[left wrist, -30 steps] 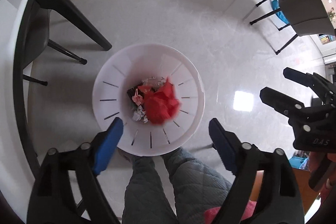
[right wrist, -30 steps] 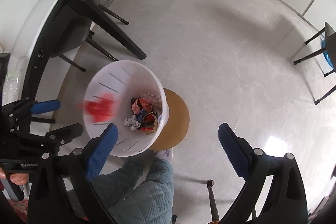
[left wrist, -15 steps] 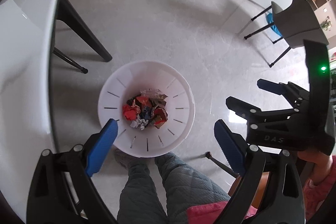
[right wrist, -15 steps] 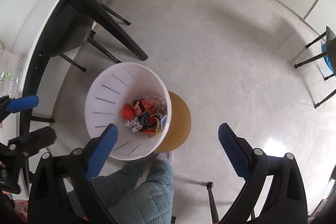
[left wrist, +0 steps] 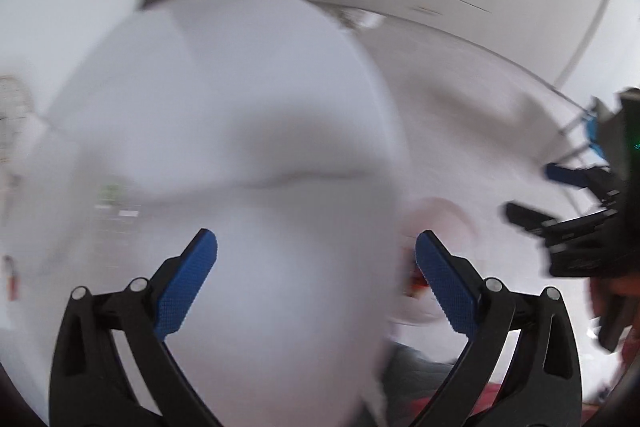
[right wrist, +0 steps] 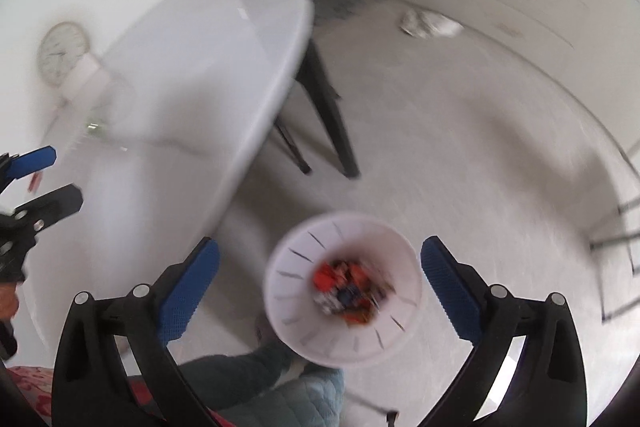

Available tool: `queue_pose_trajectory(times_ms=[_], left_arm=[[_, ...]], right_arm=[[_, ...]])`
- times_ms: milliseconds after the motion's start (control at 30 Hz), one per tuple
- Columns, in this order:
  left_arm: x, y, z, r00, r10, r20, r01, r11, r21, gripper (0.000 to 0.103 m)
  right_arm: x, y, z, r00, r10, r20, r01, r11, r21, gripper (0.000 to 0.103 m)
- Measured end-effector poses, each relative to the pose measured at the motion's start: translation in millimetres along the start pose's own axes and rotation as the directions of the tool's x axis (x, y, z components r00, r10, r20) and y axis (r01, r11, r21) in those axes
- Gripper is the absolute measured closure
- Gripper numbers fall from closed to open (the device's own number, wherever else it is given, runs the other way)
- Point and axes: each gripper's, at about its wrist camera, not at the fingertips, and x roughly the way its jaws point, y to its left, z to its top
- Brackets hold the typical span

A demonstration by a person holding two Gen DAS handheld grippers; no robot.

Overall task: Collect trash
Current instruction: 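Move both tools back over the table, then grasp the clear plastic bottle with the left tool while the right tool grasps the green-white paper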

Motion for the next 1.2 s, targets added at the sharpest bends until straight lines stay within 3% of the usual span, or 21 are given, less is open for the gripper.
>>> queue_pose_trajectory(times_ms=[167,300,533,700,767,900,1000,1200], left_arm=[[10.4,81.9,-3.4,0.99,0.143,-0.009,-0.142,0.99,0.019,0.008],[36.4,128.3,-4.0,0.983,0.177,-0.052,-0.172,0.981,0.094,0.008],[100.6,177.1,0.7,0.98,0.093,-0.174,-0.06,0.98,0.189,0.008],[125.2,192.8,3.0,0.98,0.032,-0.198,0.014,0.974,0.227,0.01],[128.9,196.2,1.8,0.98,0.012,-0.198,0.031,0.976,0.215,0.015],[128.8,206.3,-2.7,0.983,-0.042,-0.181,0.072,0.984,0.165,0.037],[123.9,213.7,-5.7,0.987,-0.057,-0.15,0.076,0.989,0.125,0.038],[96.8,236.4,-21.2,0.993,-0.083,-0.086,0.079,0.996,-0.044,0.039]], right_arm=[[4.7,48.5,24.8,0.999,0.037,0.014,-0.036,0.996,-0.077,0.003],[10.8,78.7,28.1,0.999,0.047,-0.003,-0.047,0.993,-0.105,0.003],[24.4,124.0,24.0,0.997,0.017,-0.071,-0.028,0.987,-0.156,0.003],[36.1,146.9,24.2,0.995,0.006,-0.102,-0.023,0.985,-0.169,0.003],[41.2,154.9,26.0,0.993,0.01,-0.114,-0.03,0.984,-0.175,0.003],[50.1,172.9,32.2,0.991,0.023,-0.129,-0.049,0.978,-0.201,0.003],[56.0,185.5,40.3,0.99,0.038,-0.133,-0.068,0.972,-0.226,0.003],[73.3,223.6,69.3,0.986,0.103,-0.129,-0.136,0.948,-0.287,0.003]])
